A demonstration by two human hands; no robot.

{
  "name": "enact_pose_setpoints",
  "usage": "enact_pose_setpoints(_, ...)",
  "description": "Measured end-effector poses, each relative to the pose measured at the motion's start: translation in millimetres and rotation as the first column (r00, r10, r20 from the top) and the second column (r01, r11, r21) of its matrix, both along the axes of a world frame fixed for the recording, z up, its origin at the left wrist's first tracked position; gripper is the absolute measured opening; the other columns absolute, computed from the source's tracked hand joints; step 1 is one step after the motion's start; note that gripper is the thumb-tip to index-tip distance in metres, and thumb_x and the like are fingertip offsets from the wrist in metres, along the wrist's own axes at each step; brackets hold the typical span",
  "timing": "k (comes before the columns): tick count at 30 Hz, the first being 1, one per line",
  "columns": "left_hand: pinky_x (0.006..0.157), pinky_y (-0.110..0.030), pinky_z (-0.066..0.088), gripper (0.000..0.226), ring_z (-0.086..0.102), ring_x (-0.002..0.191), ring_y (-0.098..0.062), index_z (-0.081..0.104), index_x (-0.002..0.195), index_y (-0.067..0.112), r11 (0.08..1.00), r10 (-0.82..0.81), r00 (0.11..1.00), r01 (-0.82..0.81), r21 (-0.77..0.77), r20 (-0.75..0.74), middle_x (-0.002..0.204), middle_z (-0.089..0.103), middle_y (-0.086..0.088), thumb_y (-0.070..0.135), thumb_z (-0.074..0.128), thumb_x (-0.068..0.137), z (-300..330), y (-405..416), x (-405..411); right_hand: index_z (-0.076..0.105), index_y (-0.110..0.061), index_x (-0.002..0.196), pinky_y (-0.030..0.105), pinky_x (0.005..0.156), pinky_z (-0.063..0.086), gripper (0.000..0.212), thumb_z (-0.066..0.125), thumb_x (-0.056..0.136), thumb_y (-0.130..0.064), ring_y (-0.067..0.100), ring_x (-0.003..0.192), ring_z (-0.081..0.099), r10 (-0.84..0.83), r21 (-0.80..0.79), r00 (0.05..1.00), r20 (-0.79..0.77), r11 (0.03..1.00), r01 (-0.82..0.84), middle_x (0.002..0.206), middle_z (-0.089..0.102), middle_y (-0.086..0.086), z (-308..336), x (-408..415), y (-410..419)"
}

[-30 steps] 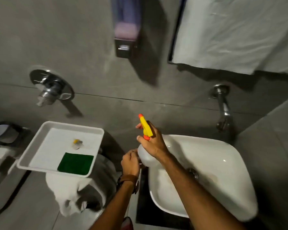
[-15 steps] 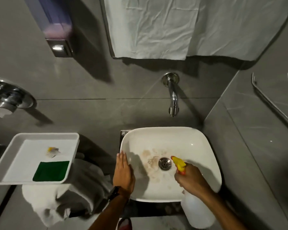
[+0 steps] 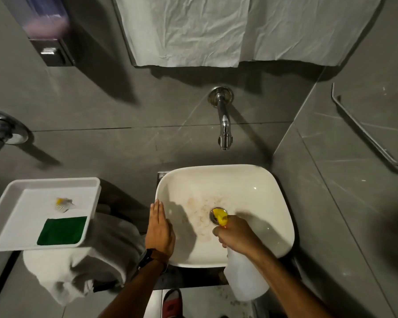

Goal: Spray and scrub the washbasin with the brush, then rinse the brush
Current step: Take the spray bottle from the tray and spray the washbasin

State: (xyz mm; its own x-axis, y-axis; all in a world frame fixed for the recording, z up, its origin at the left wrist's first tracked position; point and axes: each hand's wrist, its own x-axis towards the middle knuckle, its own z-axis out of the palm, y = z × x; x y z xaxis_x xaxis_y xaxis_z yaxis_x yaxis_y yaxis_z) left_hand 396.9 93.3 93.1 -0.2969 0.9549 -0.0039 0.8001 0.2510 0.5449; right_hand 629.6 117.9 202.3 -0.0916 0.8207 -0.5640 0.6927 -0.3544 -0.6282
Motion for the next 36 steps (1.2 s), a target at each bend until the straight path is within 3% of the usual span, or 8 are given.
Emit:
enact_pose_setpoints(4,0.122,-0.032,0.011,0.057,0.007,0.154,-0.025,0.016,0.155,0.003,1.0,-0.002,1.0,0.002,0.004,0.008,0.166,0.013,-0.011,0.012,0.035,0.103,-0.1,-0.4,1.1,0.075,-0.014,0.094,0.042,0.076,0.06,0.033,0.057,0.078,-0.037,0.03,0.071,0.071,-0.133,0.037,0.991,0.018,0.991,0.132,0.061,0.068,0.005,6.5,23.7,20.8)
enact_pose_setpoints(8,0.124,-0.036,0.014,0.058,0.008,0.154,-0.026,0.017,0.155,0.002,1.0,-0.009,1.0,0.009,0.014,0.01,0.166,0.014,-0.012,0.009,0.037,0.101,1.3,-0.4,1.1,0.076,-0.011,0.095,0.048,0.08,0.062,0.035,0.063,0.078,-0.038,0.028,0.067,0.074,-0.285,0.033,0.958,0.022,0.958,0.284,0.058,0.073,0.006,9.0,62.9,30.3)
enact_pose_setpoints(13,0.124,-0.043,0.02,0.058,0.009,0.154,-0.029,0.019,0.154,-0.001,1.0,-0.017,1.0,0.017,0.016,0.012,0.165,0.015,-0.014,0.006,0.038,0.099,3.3,-1.4,2.1,0.066,-0.035,0.126,0.041,0.068,0.064,0.04,0.067,0.087,-0.041,0.027,0.061,0.072,-0.361,0.004,0.932,0.0,0.932,0.361,0.075,0.075,0.014,6.4,108.7,18.1)
enact_pose_setpoints(19,0.123,-0.046,0.021,0.06,0.013,0.153,-0.034,0.021,0.152,-0.005,0.999,-0.034,0.999,0.035,0.024,-0.013,0.163,0.019,-0.019,0.001,0.041,0.096,4.2,-1.0,1.0,0.064,-0.044,0.121,0.047,0.075,0.063,0.03,0.065,0.091,-0.04,0.026,0.059,0.068,-0.349,-0.03,0.937,0.021,0.936,0.35,0.067,0.07,0.01,-3.1,127.7,-23.2)
enact_pose_setpoints(23,0.123,-0.047,0.023,0.061,0.015,0.152,-0.035,0.022,0.152,-0.005,0.999,-0.036,0.999,0.037,0.032,-0.014,0.163,0.02,-0.019,-0.001,0.042,0.094,3.5,-1.7,1.1,0.074,-0.03,0.114,0.046,0.07,0.062,0.03,0.068,0.088,-0.041,0.025,0.053,0.068,-0.378,-0.053,0.924,0.059,0.923,0.381,0.064,0.071,0.01,-10.1,124.5,-53.6)
enact_pose_setpoints(29,0.123,-0.046,0.021,0.061,0.012,0.153,-0.032,0.019,0.154,-0.002,0.999,-0.027,1.0,0.028,0.023,-0.004,0.164,0.017,-0.017,0.002,0.04,0.096,0.8,-0.9,0.6,0.072,-0.032,0.121,0.033,0.053,0.06,0.03,0.067,0.092,-0.042,0.012,0.042,0.064,-0.325,-0.036,0.945,0.027,0.945,0.326,0.047,0.064,-0.001,-16.3,103.8,-84.1)
enact_pose_setpoints(32,0.124,-0.043,0.018,0.062,0.011,0.153,-0.032,0.017,0.154,-0.003,0.999,-0.038,0.999,0.038,0.022,-0.023,0.164,0.016,-0.017,0.002,0.04,0.096,0.2,-1.3,0.2,0.069,-0.038,0.125,0.04,0.065,0.062,0.032,0.065,0.093,-0.043,0.014,0.047,0.064,-0.278,-0.028,0.96,0.024,0.96,0.279,0.05,0.063,0.0,-14.3,83.8,-86.1)
enact_pose_setpoints(36,0.124,-0.041,0.017,0.064,0.01,0.154,-0.03,0.017,0.154,-0.002,1.0,-0.023,1.0,0.023,0.017,-0.02,0.165,0.016,-0.016,0.001,0.041,0.095,0.4,-1.2,-0.5,0.071,-0.028,0.126,0.043,0.081,0.061,0.041,0.061,0.093,-0.051,0.028,0.073,0.073,-0.158,-0.03,0.987,0.018,0.987,0.158,0.068,0.072,0.007,-6.8,48.2,-78.2)
